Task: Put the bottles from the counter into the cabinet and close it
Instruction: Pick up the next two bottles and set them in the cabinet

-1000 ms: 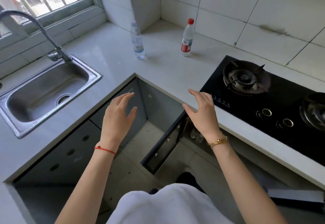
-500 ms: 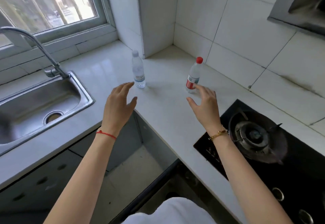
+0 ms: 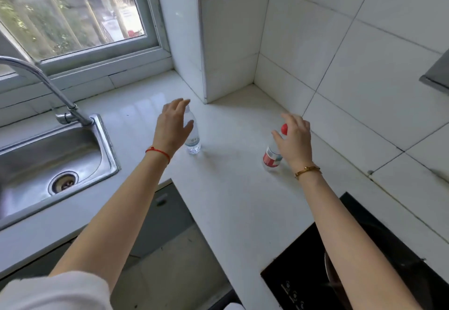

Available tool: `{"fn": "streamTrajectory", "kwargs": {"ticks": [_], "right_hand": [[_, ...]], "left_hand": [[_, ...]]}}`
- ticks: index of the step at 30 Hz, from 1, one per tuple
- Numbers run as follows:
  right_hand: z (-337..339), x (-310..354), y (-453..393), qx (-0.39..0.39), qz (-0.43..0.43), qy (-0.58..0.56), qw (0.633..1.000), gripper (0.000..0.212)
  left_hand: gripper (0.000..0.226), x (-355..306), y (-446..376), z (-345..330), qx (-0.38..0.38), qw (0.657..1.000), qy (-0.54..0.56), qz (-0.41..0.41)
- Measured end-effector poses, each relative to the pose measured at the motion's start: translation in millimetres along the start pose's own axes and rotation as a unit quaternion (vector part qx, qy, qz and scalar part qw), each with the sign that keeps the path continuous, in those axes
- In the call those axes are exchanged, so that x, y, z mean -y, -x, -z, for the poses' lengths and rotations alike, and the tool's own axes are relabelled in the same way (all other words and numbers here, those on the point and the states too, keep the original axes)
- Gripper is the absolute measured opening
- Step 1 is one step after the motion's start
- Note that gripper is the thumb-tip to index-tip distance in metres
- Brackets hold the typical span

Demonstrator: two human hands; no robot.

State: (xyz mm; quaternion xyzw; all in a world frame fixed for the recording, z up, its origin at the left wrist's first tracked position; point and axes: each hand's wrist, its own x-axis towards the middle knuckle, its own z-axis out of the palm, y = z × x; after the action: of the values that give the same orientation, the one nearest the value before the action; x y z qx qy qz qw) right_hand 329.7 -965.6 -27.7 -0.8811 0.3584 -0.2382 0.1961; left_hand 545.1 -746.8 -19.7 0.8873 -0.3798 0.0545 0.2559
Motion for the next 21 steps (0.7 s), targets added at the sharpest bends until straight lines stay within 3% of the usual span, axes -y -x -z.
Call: {"fn": "streamTrajectory", "kwargs": {"ticks": [7,11,21], "right_hand": [[-23,-21,-19,0.035,-0.054,0.075,0.995,0.037],[-25,-22,-17,0.031,-0.067,0.026,0.997,0.028],[-14,-21,8,0.018,-0.046,-0.038,0.998,0.016]], "left_hand": [[0.056,14,-42,-32,0.078,0.995,-0.04,0.044],[0.039,15,-47,-38,0.057,0.996,-0.021,0.058],[0.03,2,-15,-29,0.053,0.998,0.013,0.024]]}}
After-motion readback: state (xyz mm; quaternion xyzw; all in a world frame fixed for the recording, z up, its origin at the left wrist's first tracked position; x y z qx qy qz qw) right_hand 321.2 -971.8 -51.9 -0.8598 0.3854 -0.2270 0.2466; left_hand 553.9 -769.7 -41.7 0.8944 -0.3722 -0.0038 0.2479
